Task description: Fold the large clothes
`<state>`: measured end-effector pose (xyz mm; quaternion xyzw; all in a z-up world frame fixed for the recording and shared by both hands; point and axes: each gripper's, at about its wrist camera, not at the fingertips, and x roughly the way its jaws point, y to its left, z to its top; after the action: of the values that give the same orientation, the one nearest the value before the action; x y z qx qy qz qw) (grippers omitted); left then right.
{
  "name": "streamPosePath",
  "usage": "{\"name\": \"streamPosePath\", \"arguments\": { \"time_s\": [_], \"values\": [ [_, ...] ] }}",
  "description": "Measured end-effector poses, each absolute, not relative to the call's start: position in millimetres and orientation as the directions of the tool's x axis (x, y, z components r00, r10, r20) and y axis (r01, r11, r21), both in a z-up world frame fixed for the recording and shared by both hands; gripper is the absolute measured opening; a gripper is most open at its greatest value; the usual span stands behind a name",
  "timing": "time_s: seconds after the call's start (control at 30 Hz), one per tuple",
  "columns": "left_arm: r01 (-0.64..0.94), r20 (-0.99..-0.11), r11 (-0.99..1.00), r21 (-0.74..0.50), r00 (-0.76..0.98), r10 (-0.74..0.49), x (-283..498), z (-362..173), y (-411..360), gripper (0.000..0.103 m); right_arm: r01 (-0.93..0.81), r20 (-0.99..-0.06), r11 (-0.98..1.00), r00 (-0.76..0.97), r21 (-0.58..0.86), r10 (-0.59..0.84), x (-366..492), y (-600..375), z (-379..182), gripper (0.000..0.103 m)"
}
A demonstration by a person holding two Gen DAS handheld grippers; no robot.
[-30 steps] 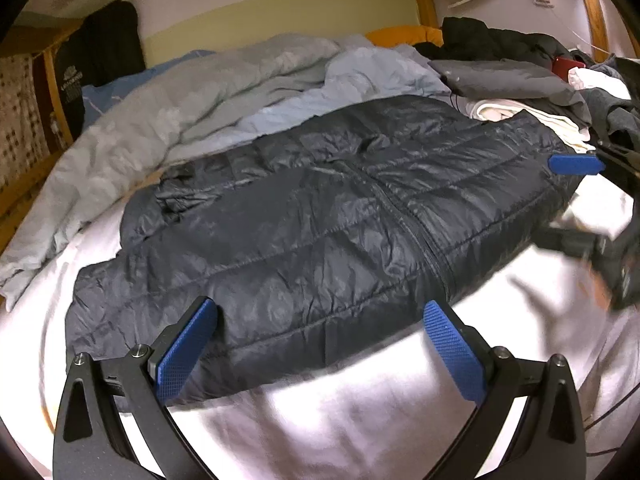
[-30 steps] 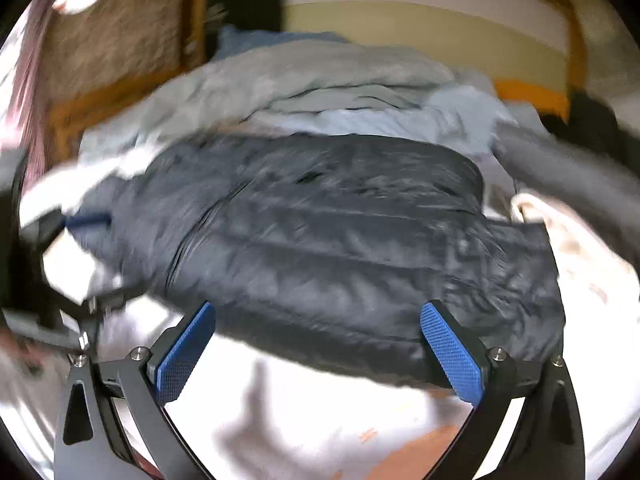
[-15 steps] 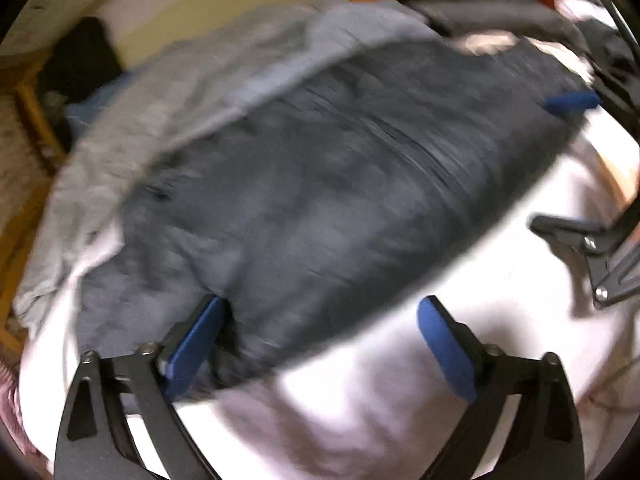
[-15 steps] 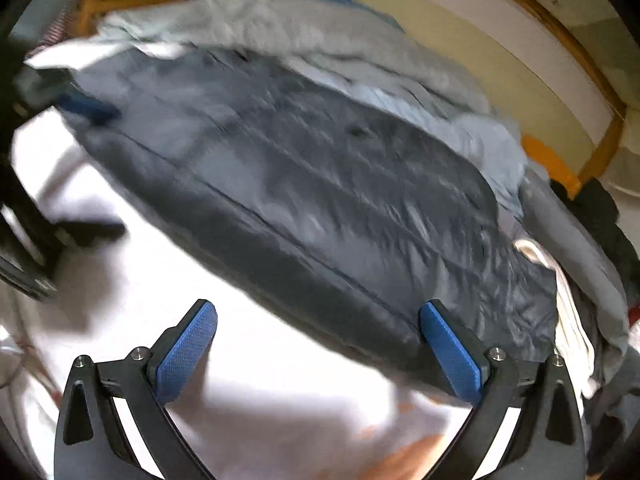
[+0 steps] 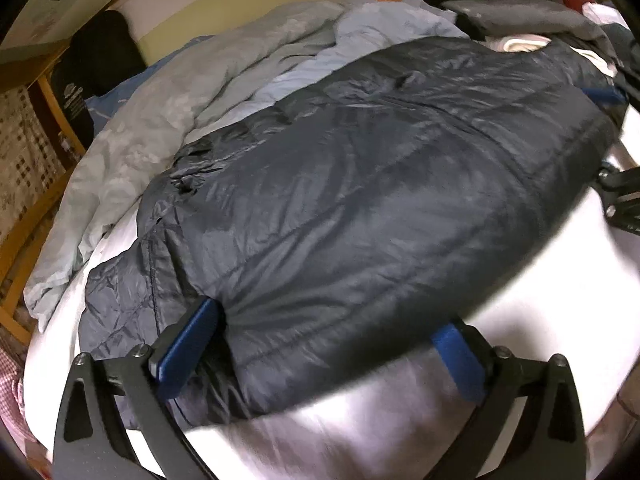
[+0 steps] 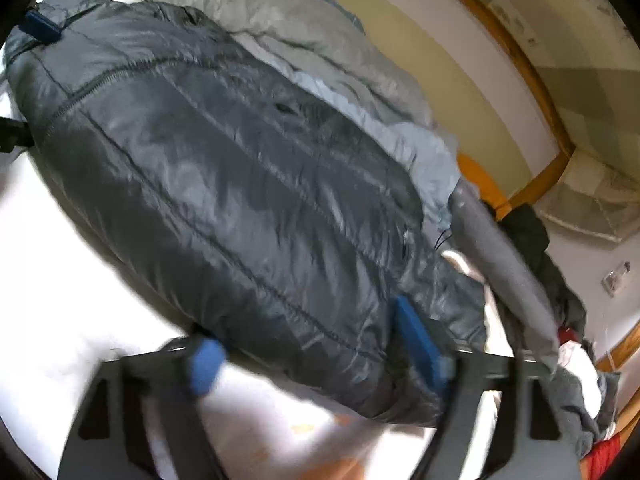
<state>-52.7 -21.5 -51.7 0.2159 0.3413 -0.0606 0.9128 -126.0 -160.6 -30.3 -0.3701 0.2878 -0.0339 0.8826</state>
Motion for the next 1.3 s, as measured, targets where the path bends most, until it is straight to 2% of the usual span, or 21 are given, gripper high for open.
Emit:
{"name": "streamPosePath", "arguments": {
  "time_s": [0.07,0.1,0.13,0.17,0.2,0.27,0.3,0.43,0.53,0.57,0.67,0.7,0.73,0.8,0.93,1.03,1.07,1.1,1.13,1.2,1.3],
  "values": [
    [0.254,-0.652,0.907,0.336,0.757,0.029,-48.1,-49.9,-18.1,0.103,-0.144,-0.468,0.708,0.836,-0.691,-0.287,-124.6,-158.7,-33.8,0.051],
    [0.25,-0.651,0.908,0.338,0.759,0.033,-48.1,-49.8,-18.3,0.1,-0.147,-0.46,0.692,0.838,-0.707,-0.293,-124.6,-156.5,-36.5,0.046],
    [0.24,-0.64,0.906,0.349,0.767,0.044,-49.7,-49.3,-18.9,0.091,-0.149,-0.455,0.68,0.84,-0.718,-0.296,-125.3,-154.6,-38.6,0.034],
    [0.223,-0.619,0.901,0.371,0.783,0.061,-53.7,-47.2,-20.1,0.062,-0.147,-0.453,0.676,0.839,-0.722,-0.3,-125.9,-153.2,-38.9,0.027],
    [0.215,-0.603,0.895,0.39,0.794,0.072,-57.6,-44.7,-21.5,0.039,-0.141,-0.451,0.678,0.839,-0.722,-0.305,-126.9,-153.2,-37.9,0.025],
    [0.197,-0.571,0.9,0.39,0.818,0.069,-69.0,-32.9,-20.3,0.023,-0.156,-0.465,0.695,0.839,-0.702,-0.282,-132.2,-154.2,-32.2,0.019],
    [0.19,-0.567,0.91,0.369,0.821,0.059,-73.0,-26.3,-16.8,0.021,-0.174,-0.483,0.713,0.837,-0.679,-0.256,-137.0,-155.4,-26.1,0.019],
    [0.237,-0.646,0.946,0.22,0.762,-0.041,-96.1,-5.1,1.5,0.021,-0.252,-0.56,0.759,0.81,-0.6,-0.175,-160.7,-160.4,-1.3,0.019],
    [0.289,-0.649,0.921,0.261,0.759,-0.054,-122.9,10.8,2.4,0.023,-0.323,-0.622,0.789,0.777,-0.523,-0.094,-188.8,-168.3,11.2,0.019],
    [0.295,-0.64,0.913,0.281,0.767,-0.051,-129.4,16.4,1.8,0.028,-0.349,-0.638,0.787,0.766,-0.509,-0.073,-195.7,-169.8,13.5,0.019],
    [0.286,-0.638,0.913,0.292,0.769,-0.036,-130.1,33.1,-1.4,0.033,-0.344,-0.626,0.779,0.775,-0.524,-0.079,-206.1,-170.9,24.6,0.019],
    [0.277,-0.64,0.916,0.292,0.768,-0.028,-124.7,36.8,-1.8,0.038,-0.325,-0.613,0.785,0.786,-0.528,-0.087,-205.1,-171.9,30.9,0.019],
    [0.256,-0.63,0.916,0.309,0.776,-0.005,-118.0,39.6,-3.7,0.04,-0.303,-0.595,0.793,0.798,-0.528,-0.091,-202.4,-172.8,38.6,0.019],
    [0.212,-0.573,0.909,0.358,0.819,0.034,-106.9,43.8,-8.6,0.054,-0.269,-0.561,0.805,0.823,-0.529,-0.094,-195.8,-172.1,51.1,0.019],
    [0.156,-0.52,0.921,0.356,0.852,0.056,-66.2,52.8,-11.8,0.06,-0.196,-0.487,0.788,0.861,-0.584,-0.147,-165.8,-162.7,70.6,0.02],
    [0.096,-0.447,0.922,0.376,0.89,0.09,-36.6,63.6,-10.1,0.078,-0.15,-0.444,0.809,0.884,-0.568,-0.147,-129.9,-163.4,85.6,0.02],
    [0.073,-0.41,0.925,0.373,0.907,0.093,-27.3,67.1,-7.3,0.086,-0.137,-0.454,0.823,0.877,-0.551,-0.158,-112.0,-165.7,89.6,0.02],
    [0.043,-0.379,0.928,0.37,0.919,0.108,-21.4,69.0,-3.9,0.091,-0.13,-0.47,0.832,0.866,-0.539,-0.168,-98.6,-166.8,92.3,0.02],
    [0.005,-0.373,0.932,0.361,0.917,0.14,-14.8,70.8,0.7,0.091,-0.125,-0.495,0.845,0.85,-0.519,-0.179,-81.0,-168.8,95.8,0.02],
    [0.0,-0.388,0.96,0.281,0.915,0.113,-14.8,77.5,13.1,0.091,-0.127,-0.521,0.875,0.839,-0.466,-0.156,-50.8,-174.1,103.0,0.02],
    [-0.013,-0.321,0.976,0.216,0.943,0.084,-33.4,83.0,24.7,0.094,-0.121,-0.571,0.909,0.809,-0.398,-0.142,-6.3,-183.3,104.4,0.02]
  ]
}}
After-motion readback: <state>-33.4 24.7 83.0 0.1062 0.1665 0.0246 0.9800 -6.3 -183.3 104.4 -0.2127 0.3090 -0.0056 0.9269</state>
